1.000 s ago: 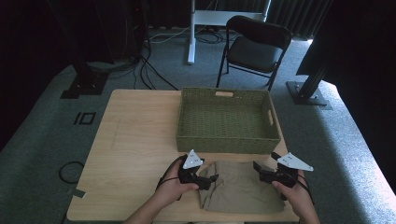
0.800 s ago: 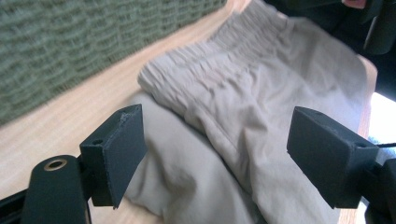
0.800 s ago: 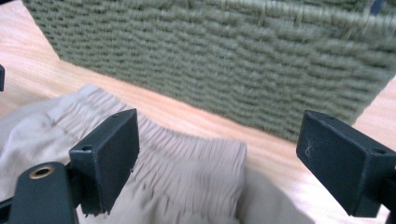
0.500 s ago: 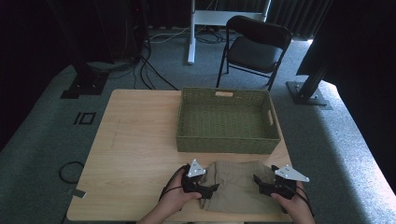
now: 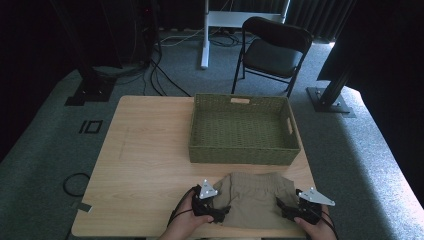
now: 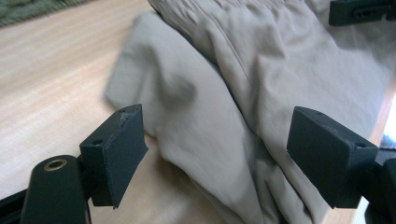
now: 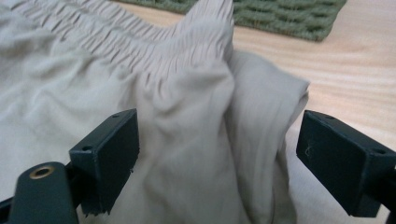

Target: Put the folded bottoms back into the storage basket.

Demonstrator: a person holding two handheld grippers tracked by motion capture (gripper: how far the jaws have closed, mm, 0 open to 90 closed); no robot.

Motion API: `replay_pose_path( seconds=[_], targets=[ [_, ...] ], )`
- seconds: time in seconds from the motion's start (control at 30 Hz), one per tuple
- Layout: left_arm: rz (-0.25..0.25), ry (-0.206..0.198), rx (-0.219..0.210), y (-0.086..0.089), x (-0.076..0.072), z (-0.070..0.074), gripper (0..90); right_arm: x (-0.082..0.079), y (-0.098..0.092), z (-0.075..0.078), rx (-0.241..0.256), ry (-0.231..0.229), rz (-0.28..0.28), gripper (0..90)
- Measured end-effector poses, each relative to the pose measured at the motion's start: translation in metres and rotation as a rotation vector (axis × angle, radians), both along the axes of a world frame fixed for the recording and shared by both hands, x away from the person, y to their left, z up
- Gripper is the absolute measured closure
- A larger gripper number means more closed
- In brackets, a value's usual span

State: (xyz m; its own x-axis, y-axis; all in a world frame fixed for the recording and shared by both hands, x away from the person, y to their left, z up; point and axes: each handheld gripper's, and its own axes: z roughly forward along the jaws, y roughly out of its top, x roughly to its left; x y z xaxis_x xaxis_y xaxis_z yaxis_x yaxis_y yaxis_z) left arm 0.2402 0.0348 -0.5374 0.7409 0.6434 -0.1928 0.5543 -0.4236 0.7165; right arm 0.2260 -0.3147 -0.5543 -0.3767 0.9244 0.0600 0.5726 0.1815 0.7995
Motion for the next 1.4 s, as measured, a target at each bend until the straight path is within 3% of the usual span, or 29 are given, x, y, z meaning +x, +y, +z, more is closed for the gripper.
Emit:
replay_pose_path(
  seconds=[0.2, 0.27, 0.33, 0.5, 0.7, 0.9, 1.07, 1.13, 1.27, 1.4],
  targets=[
    [0.019, 0.012, 0.001, 0.003, -0.006, -0.004, 20.2, -0.002, -0.002, -0.003, -0.005, 0.011, 0.000, 13.0],
    [0.049, 0.016, 0.000, 0.007, -0.007, -0.006, 20.2, -0.004, -0.002, -0.004, 0.001, 0.011, -0.003, 13.0],
    [0.053, 0.038, -0.013, 0.007, -0.007, -0.008, 20.2, -0.004, -0.002, -0.005, 0.001, 0.015, -0.004, 13.0],
    [0.061, 0.061, -0.042, 0.002, -0.003, -0.012, 19.7, -0.004, 0.000, -0.008, -0.007, 0.030, 0.002, 13.0],
    [0.054, 0.061, -0.040, -0.008, 0.001, -0.012, 19.4, -0.003, 0.000, -0.011, -0.008, 0.028, 0.003, 12.6],
    [0.038, 0.042, -0.033, -0.020, 0.003, -0.013, 18.0, -0.003, 0.002, -0.012, -0.014, 0.022, 0.000, 12.4],
    [0.009, -0.043, 0.007, -0.035, 0.005, -0.018, 16.6, -0.006, 0.007, -0.014, -0.006, 0.004, -0.014, 11.9],
    [0.001, -0.048, 0.016, -0.038, 0.005, -0.018, 15.9, -0.006, 0.008, -0.013, -0.005, 0.007, -0.018, 12.2],
    [-0.027, -0.054, 0.024, -0.043, 0.010, -0.018, 15.0, -0.005, 0.011, -0.012, -0.012, 0.011, 0.005, 19.7],
    [-0.029, -0.051, 0.019, -0.049, 0.017, -0.018, 15.1, -0.003, 0.017, -0.008, -0.003, 0.018, 0.057, 38.1]
  ],
)
